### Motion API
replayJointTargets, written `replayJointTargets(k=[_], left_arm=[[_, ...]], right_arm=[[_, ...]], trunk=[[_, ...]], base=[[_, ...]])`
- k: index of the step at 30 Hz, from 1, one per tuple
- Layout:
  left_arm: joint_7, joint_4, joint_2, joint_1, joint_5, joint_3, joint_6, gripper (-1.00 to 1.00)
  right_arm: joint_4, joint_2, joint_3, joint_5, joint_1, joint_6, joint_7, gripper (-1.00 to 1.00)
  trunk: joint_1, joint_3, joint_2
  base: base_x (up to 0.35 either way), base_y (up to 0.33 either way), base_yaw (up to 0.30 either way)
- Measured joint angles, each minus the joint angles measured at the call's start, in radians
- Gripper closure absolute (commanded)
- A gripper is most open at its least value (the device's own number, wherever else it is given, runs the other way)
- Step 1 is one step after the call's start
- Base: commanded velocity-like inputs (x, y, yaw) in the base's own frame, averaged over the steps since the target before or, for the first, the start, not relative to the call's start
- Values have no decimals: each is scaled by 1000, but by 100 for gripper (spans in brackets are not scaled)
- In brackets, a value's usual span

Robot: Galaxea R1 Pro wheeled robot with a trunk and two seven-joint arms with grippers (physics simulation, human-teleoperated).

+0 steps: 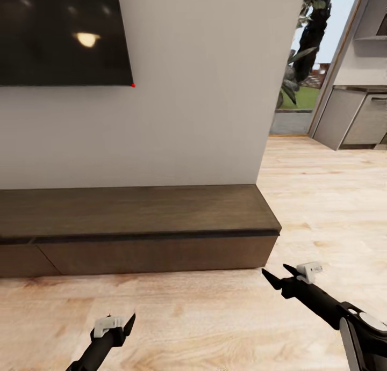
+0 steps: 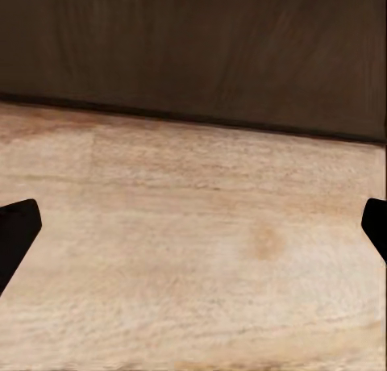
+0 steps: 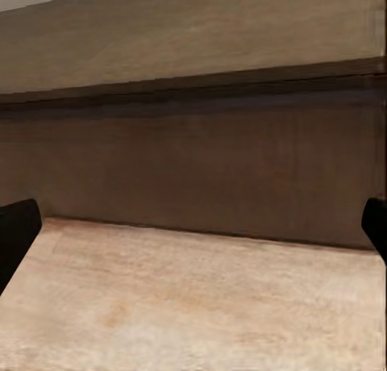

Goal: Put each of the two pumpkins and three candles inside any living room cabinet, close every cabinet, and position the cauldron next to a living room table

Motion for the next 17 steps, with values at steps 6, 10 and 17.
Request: replayJointTargets(k=[6,10,17], left_arm=[[-47,3,-2,4,6,3,3,-100],[-63,3,-2,4,37,2,6,-100],[-73,3,-1,5,63,-1,7,-100]], right_arm=[[90,13,-33,6,76,19,-8,-100],[138,19,-25,6,80,29,-15,-100],[160,24,-15,6,78,33,-19,-100]], trunk=[[0,0,0],[0,0,0],[0,0,0]], base=[[-37,0,0],[-7,0,0],[-1,0,0]])
